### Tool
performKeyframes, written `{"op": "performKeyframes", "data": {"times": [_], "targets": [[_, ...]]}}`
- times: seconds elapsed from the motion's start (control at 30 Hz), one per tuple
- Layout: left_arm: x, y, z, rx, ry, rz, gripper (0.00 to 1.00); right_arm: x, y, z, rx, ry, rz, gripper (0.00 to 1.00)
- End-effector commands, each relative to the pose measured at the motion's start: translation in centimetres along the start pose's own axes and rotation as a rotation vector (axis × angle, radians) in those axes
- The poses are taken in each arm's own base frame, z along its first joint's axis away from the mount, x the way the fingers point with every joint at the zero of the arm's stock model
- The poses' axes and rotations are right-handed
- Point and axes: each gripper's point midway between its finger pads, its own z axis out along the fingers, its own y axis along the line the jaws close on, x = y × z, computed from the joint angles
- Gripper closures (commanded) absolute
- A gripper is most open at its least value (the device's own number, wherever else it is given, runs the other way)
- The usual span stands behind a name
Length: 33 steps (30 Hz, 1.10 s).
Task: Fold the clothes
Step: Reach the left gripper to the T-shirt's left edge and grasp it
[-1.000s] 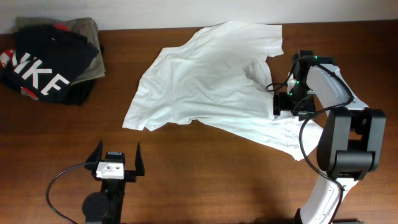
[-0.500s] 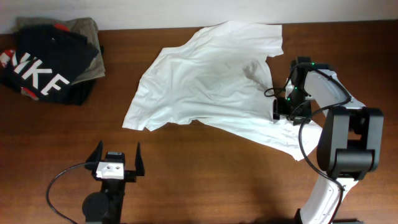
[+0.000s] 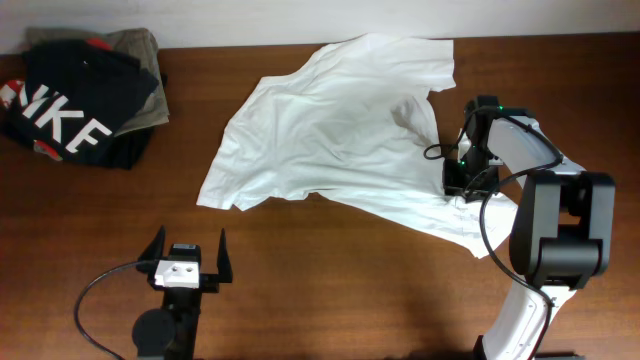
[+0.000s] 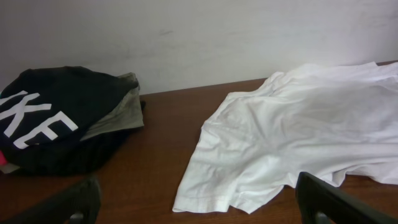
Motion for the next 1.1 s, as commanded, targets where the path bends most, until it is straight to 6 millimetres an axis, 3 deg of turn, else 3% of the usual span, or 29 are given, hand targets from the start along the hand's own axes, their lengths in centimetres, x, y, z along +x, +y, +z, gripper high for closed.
{"op": "performKeyframes", "data": {"times": [0.0,0.17,0.33,0.5,0.73,0.8,0.87,0.93,1.07], "targets": [[0.2,-0.1,0.0,0.008,0.003,0.012,0.01,0.1,-0.3,-0.3,0.023,0.005,0.008,0.96],[0.2,-0.1,0.0,0.008,0.003,0.012,0.01,-0.6,-0.1,-3.1,0.022,-0.004,0.066,0.96],[0.2,-0.1,0.0,0.008,0.003,0.012,0.01,-0.5,1.2,-8.3,-0.048,-0.051,0.096,0.96],[0.2,-0.1,0.0,0.008,0.003,0.012,0.01,2.2,2.3,-13.5,-0.137,-0.113,0.175,0.96],[0.0,0.1,0.0,-0.003,-0.002,0.011,0.01,6.4,5.8,-17.1,-0.165,-0.139,0.073,0.96],[-1.7,-1.8,-0.2,0.107,-0.078,0.013,0.0,7.4,7.8,-17.8,-0.171,-0.158,0.026,0.96],[-4.8,-4.0,-1.0,0.243,-0.212,0.038,0.01,7.9,9.5,-18.4,-0.173,-0.191,-0.01,0.96],[-6.0,-4.3,-1.5,0.266,-0.243,0.039,0.01,7.6,10.1,-18.9,-0.141,-0.246,-0.018,0.96],[-7.7,-4.4,-1.5,0.293,-0.146,0.018,0.01,6.9,11.3,-19.2,-0.108,-0.318,-0.054,0.96]]}}
